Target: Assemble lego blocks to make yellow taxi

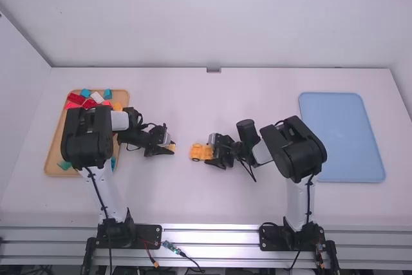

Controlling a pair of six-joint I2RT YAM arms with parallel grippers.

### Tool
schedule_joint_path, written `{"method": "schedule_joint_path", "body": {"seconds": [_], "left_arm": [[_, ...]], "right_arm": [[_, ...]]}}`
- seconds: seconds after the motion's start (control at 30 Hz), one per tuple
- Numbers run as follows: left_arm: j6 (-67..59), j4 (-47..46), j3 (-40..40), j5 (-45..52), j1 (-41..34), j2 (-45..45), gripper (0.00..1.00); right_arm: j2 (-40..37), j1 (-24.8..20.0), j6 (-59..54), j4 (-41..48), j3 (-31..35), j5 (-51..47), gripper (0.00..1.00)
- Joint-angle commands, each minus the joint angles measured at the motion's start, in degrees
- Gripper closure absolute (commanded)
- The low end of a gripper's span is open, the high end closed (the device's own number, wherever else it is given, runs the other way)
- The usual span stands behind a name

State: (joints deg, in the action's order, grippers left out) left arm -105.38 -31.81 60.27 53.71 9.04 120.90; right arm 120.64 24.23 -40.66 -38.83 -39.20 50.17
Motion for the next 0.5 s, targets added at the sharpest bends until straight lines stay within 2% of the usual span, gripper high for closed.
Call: {"method": "schedule_joint_path", "body": {"seconds": [0.0,0.27,0.4,0.47], "left_arm": [[0.15,-0.76,-0.42,2.51,0.00,0.35,0.71],[0.15,-9.14,4.39,4.20,-0.04,0.35,0.71],[0.15,-16.85,8.85,7.78,-0.04,0.35,0.71],[0.15,-21.29,11.23,10.23,-0.07,0.35,0.74]], "right_arm": [[0.66,0.13,0.55,0.48,-0.55,-0.52,0.27],[0.66,0.15,0.55,0.52,-0.55,-0.52,0.27],[0.66,0.15,0.55,0.52,-0.55,-0.52,0.27],[0.66,0.15,0.55,0.50,-0.55,-0.52,0.26]]}}
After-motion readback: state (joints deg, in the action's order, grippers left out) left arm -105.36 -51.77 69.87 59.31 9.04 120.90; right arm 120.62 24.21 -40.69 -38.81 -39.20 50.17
